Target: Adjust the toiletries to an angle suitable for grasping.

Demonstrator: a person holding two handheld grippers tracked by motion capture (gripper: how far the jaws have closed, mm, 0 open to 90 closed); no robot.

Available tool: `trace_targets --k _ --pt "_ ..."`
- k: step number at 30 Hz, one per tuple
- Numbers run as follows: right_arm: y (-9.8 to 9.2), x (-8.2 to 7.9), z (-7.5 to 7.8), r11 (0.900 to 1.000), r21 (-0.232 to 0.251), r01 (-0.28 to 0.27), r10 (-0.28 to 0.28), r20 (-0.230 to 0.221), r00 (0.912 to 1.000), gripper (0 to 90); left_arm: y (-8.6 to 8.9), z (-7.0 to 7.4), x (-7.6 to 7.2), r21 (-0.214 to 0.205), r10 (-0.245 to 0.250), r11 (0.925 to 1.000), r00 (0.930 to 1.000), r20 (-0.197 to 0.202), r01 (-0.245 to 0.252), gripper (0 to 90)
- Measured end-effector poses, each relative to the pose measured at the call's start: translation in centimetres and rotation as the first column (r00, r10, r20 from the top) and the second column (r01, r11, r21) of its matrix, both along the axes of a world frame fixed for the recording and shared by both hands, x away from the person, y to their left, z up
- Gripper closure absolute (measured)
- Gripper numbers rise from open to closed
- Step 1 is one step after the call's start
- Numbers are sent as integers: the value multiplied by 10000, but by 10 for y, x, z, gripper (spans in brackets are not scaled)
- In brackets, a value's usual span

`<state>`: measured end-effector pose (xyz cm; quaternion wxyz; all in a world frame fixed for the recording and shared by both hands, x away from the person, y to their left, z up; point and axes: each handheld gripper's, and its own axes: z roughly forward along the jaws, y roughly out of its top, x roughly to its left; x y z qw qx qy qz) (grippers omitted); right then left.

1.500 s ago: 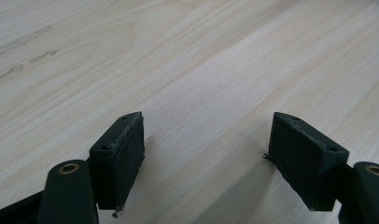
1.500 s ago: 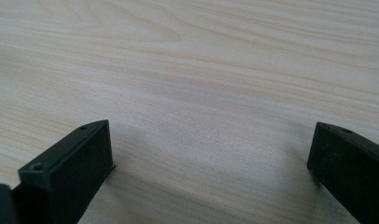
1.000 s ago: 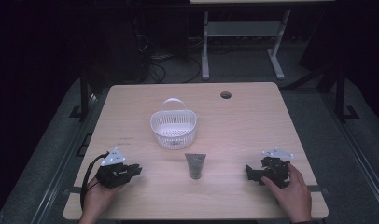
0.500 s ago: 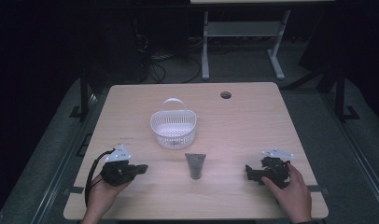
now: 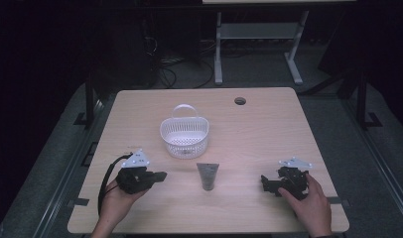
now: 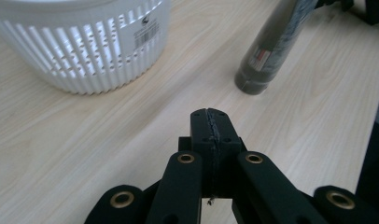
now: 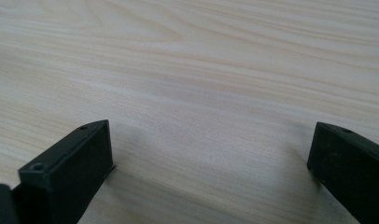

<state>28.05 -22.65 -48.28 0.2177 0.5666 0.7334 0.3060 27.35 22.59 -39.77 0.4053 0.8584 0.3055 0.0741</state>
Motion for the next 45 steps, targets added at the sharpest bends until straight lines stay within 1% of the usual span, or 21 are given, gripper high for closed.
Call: trace_targets --k 2,7,9,10,11,12,15,21,28,32,37,45 --pt "0 0 0 10000 -7 -14 14 9 10000 0 -3 2 0 -67 -98 9999 9999 -20 98 896" --pt "0 0 0 10000 3 -15 15 9 10000 0 -13 7 2 -85 -359 9993 9994 8 359 896" --pt "0 0 0 10000 -16 -24 24 8 10000 0 -17 10 3 -100 -471 9988 9989 44 471 896" --pt "0 0 0 10000 -16 -23 23 9 10000 0 -20 13 3 -175 -546 9983 9984 109 548 896" --pt "0 0 0 10000 -16 -23 23 9 10000 0 -20 13 3 -175 -546 9983 9984 109 548 896" --pt "0 0 0 10000 -20 -25 25 10 10000 0 -25 18 3 -213 -678 9974 9976 146 681 896" --pt "0 0 0 10000 -16 -23 23 9 10000 0 -28 20 4 -208 -763 9968 9969 174 766 896" --pt "0 0 0 10000 -17 -22 22 7 10000 0 -39 28 6 -322 -1045 9939 9942 241 1052 896" --pt "0 0 0 10000 -17 -23 23 9 10000 0 -49 35 7 -420 -1398 9892 9899 221 1407 897" --pt "0 0 0 10000 -18 -22 22 13 10000 0 -55 39 8 -473 -1476 9877 9887 276 1488 897" --pt "0 0 0 10000 -15 -22 22 7 10000 0 -61 43 8 -450 -1665 9847 9852 411 1683 897" --pt "0 0 0 10000 -16 -22 22 11 10000 0 -70 46 11 -442 -1771 9828 9830 486 1792 897"
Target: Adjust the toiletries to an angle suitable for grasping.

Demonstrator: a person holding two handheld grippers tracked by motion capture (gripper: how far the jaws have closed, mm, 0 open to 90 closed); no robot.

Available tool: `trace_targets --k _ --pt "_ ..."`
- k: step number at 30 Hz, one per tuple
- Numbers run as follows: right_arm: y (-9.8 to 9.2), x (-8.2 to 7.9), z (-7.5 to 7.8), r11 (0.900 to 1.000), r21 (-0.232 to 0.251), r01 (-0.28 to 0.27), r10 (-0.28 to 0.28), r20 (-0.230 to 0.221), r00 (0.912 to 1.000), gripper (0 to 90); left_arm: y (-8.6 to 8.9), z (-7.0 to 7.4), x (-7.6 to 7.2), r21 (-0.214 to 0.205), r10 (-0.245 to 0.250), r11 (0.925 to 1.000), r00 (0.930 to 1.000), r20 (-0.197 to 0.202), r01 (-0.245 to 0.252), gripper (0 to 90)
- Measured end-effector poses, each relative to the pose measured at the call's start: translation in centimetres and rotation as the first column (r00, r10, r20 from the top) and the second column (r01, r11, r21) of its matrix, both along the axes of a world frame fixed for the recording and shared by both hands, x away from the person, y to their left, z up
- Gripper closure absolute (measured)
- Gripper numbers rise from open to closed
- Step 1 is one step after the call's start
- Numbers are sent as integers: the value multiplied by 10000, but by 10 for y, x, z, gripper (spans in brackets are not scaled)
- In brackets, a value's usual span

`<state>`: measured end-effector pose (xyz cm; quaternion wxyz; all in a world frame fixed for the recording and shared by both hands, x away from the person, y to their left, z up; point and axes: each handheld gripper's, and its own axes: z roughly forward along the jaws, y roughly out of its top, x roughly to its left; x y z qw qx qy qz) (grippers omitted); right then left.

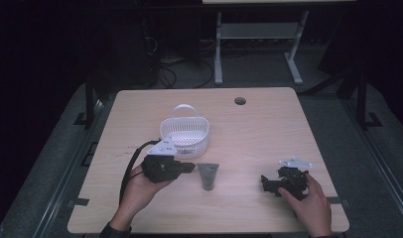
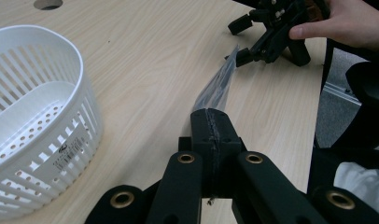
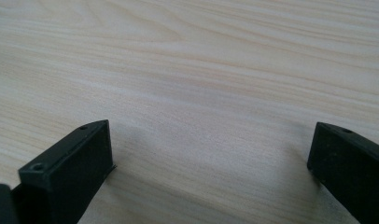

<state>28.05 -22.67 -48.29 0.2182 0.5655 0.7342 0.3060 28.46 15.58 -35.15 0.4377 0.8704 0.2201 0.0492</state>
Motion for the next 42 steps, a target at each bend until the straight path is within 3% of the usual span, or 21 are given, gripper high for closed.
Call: trace_targets --k 10,42 --pt "0 0 0 10000 -5 -20 20 2 10000 0 -8 0 7 114 -75 9999 10000 7 75 897" --pt "0 0 0 10000 -15 -28 28 5 10000 0 -17 -6 27 409 462 9980 9985 301 -474 897"
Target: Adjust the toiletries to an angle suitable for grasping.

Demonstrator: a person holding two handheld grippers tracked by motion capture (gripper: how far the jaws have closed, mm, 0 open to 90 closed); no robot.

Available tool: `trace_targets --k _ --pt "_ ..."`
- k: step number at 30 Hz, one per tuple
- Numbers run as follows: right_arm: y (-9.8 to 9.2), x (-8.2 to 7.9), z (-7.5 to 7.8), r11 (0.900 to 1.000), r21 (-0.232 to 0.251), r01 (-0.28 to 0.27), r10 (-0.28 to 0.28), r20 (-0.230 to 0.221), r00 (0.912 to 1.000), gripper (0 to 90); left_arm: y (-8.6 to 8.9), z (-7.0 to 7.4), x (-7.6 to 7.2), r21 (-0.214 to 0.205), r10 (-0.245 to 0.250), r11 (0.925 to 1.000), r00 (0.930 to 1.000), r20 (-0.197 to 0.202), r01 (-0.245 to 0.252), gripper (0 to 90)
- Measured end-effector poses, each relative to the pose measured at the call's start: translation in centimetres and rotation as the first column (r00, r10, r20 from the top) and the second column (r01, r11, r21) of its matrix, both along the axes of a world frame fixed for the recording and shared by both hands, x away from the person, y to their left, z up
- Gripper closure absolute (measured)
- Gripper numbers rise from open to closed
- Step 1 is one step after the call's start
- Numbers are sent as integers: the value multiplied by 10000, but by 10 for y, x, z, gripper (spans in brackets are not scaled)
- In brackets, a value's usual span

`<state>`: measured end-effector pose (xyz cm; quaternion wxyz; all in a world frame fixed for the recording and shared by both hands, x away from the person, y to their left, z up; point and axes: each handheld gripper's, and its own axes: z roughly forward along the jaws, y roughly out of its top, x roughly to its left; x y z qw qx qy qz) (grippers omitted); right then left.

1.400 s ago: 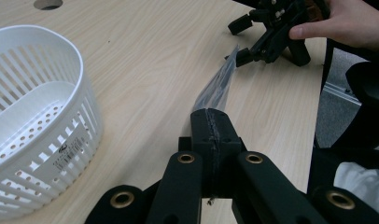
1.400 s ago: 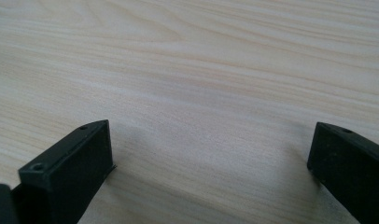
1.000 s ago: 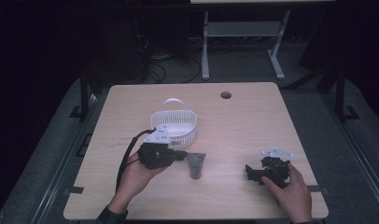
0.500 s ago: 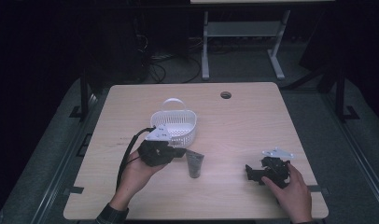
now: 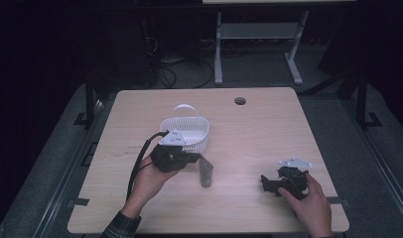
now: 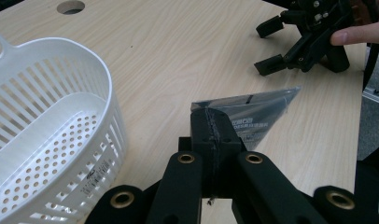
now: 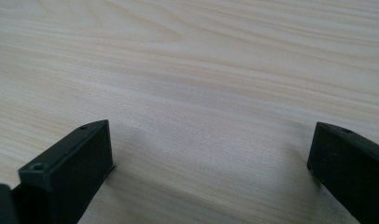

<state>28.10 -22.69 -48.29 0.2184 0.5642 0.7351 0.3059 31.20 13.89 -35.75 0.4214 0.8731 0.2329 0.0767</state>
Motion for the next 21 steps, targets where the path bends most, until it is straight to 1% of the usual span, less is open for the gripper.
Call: trace_targets --k 5,6,9,16,17,19,21 --pt "0 0 0 10000 11 3 -3 -5 10000 0 -5 -1 4 94 -106 9999 9999 16 106 897" --pt "0 0 0 10000 8 -2 2 0 10000 0 -6 -1 5 23 -94 10000 10000 8 94 897" --pt "0 0 0 10000 12 -4 4 -9 10000 0 -7 -1 6 16 -106 9999 9999 3 106 897" --pt "0 0 0 10000 6 -1 1 -2 10000 0 -3 2 4 -28 -195 9998 9998 -15 195 896" --pt "0 0 0 10000 8 0 0 0 10000 0 -2 2 4 -57 -197 9998 9998 -41 197 889" --pt "0 0 0 10000 7 1 -1 -1 10000 0 0 3 3 -5 -193 9998 9998 -68 193 837" --pt "0 0 0 10000 10 4 -4 -4 10000 0 2 5 3 -64 -155 9999 9998 -77 155 793"
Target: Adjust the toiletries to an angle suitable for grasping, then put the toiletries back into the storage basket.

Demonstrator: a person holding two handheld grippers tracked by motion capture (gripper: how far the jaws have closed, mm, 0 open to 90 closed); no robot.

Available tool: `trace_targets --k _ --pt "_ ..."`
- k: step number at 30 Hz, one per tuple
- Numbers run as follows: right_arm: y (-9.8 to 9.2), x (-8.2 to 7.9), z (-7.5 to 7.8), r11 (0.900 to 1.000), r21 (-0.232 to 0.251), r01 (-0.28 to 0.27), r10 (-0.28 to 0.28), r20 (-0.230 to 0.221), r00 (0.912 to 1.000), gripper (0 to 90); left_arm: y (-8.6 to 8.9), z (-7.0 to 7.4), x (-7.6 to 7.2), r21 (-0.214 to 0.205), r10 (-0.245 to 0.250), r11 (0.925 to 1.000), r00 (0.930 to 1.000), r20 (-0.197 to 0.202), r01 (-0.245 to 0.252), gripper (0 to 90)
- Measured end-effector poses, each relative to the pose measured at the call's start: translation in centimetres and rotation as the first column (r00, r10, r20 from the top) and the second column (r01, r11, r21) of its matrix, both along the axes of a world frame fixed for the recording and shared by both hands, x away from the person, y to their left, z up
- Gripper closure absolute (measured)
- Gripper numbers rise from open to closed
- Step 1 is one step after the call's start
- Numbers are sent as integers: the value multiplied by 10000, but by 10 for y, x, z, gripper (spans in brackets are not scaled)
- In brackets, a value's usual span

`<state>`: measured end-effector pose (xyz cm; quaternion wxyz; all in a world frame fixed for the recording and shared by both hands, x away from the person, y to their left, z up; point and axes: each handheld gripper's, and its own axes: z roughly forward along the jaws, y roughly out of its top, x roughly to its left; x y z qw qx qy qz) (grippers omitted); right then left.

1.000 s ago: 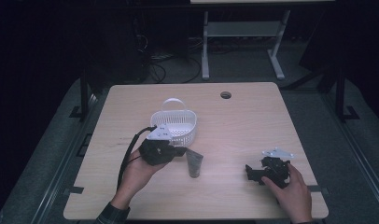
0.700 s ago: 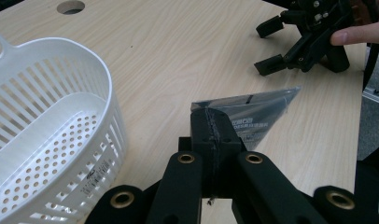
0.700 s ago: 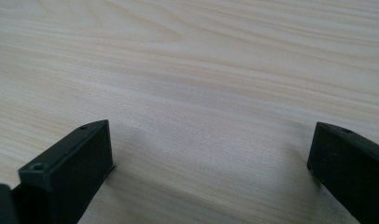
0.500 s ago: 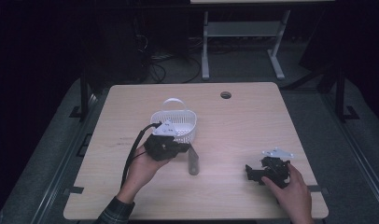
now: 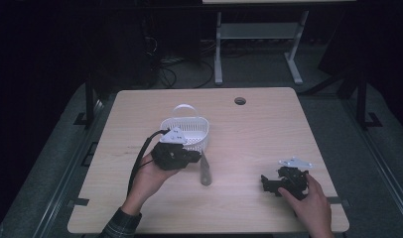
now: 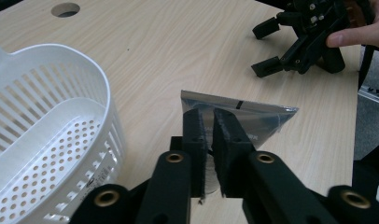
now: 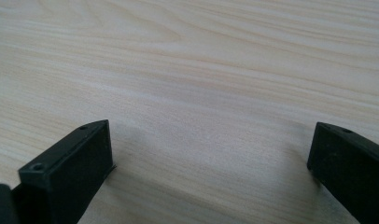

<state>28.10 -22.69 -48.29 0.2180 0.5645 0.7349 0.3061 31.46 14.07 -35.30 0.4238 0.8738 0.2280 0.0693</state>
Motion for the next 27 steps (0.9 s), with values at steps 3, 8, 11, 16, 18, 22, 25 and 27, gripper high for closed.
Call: trace_targets --k 3,8,11,16,18,22,25,27 --pt "0 0 0 10000 2 5 -5 -2 10000 0 3 2 0 27 -1 10000 10000 22 1 696" --pt "0 0 0 10000 -1 0 0 -1 10000 0 7 5 1 67 -187 9998 9997 -182 188 464" --pt "0 0 0 10000 -1 -2 2 2 10000 0 7 7 0 169 -304 9994 9994 -163 307 332" --pt "0 0 0 10000 -2 -3 3 0 10000 0 4 9 -1 197 -529 9984 9983 -236 534 173" --pt "0 0 0 10000 -3 -2 2 -4 10000 0 1 9 -2 290 -560 9980 9983 -187 565 156" --pt "0 0 0 10000 -9 -13 13 -13 10000 0 -5 11 -1 416 -781 9961 9969 -73 784 146" --pt "0 0 0 10000 -10 -22 22 1 10000 0 -12 12 0 461 -929 9946 9957 -36 930 139" --pt "0 0 0 10000 -14 -27 27 4 10000 0 -16 12 1 473 -1008 9938 9949 -30 1009 136"
